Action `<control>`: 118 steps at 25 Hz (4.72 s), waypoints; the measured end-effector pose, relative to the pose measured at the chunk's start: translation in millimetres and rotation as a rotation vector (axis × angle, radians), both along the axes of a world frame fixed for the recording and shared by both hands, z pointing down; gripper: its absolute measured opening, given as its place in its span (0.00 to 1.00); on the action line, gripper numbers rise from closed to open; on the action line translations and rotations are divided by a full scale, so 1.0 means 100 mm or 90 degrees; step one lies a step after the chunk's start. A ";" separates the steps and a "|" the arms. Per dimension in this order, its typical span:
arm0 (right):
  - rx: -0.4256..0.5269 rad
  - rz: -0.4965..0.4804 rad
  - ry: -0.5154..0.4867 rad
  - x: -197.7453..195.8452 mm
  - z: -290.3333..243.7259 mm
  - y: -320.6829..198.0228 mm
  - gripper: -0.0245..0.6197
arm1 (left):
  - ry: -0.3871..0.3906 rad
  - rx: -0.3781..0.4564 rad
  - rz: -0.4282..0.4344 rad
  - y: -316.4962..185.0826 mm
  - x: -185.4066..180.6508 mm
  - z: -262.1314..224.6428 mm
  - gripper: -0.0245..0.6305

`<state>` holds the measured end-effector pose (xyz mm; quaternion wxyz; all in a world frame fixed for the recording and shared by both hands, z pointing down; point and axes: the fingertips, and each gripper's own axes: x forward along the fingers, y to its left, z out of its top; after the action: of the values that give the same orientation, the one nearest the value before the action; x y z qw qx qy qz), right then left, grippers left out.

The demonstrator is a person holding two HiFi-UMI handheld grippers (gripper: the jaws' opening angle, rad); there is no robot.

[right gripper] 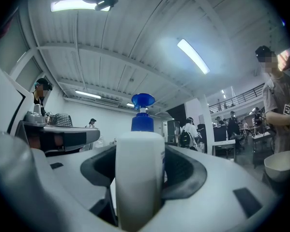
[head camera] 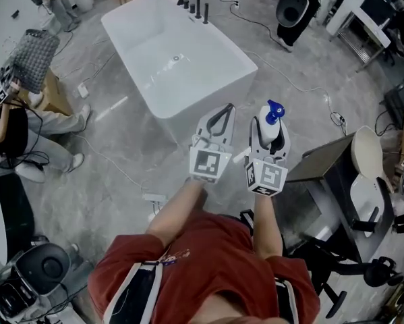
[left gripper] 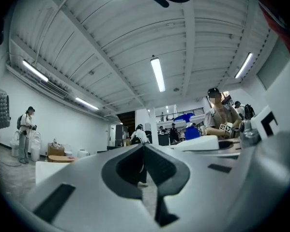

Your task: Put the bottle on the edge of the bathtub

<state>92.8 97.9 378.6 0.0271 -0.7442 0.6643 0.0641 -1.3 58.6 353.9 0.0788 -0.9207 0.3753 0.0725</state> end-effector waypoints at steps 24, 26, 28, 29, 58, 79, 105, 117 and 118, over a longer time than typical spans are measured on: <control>-0.020 0.029 -0.004 0.29 -0.07 -2.40 0.46 | -0.015 -0.010 0.040 -2.41 0.32 -0.05 0.06; -0.019 0.024 -0.003 0.38 -0.04 -2.55 0.46 | -0.019 -0.005 0.036 -2.55 0.42 -0.03 0.06; -0.016 0.018 -0.004 0.49 0.01 -2.68 0.46 | -0.022 0.001 0.029 -2.68 0.52 0.00 0.06; -0.015 0.015 -0.005 0.56 0.03 -2.73 0.46 | -0.021 0.000 0.027 -2.73 0.59 0.02 0.06; -0.010 -0.052 -0.036 2.81 0.12 -4.19 0.46 | 0.011 -0.002 -0.041 -4.14 2.77 -0.03 0.06; -0.097 -0.081 -0.047 2.76 0.68 -5.49 0.46 | -0.001 -0.041 -0.055 -5.35 2.71 0.21 0.06; -0.347 -0.087 -0.094 2.50 2.76 -6.65 0.46 | -0.026 -0.156 -0.087 -6.31 2.43 1.18 0.06; -0.374 -0.091 -0.106 2.49 3.42 -7.14 0.46 | -0.024 -0.204 -0.099 -6.57 2.34 1.64 0.06; -0.376 -0.093 -0.105 2.46 3.45 -7.19 0.46 | -0.024 -0.208 -0.100 -6.59 2.31 1.66 0.06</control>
<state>338.3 -621.5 723.9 -0.1314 -0.6731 0.7014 -0.1943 229.5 -600.9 520.2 -0.0596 -0.8903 0.4513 -0.0127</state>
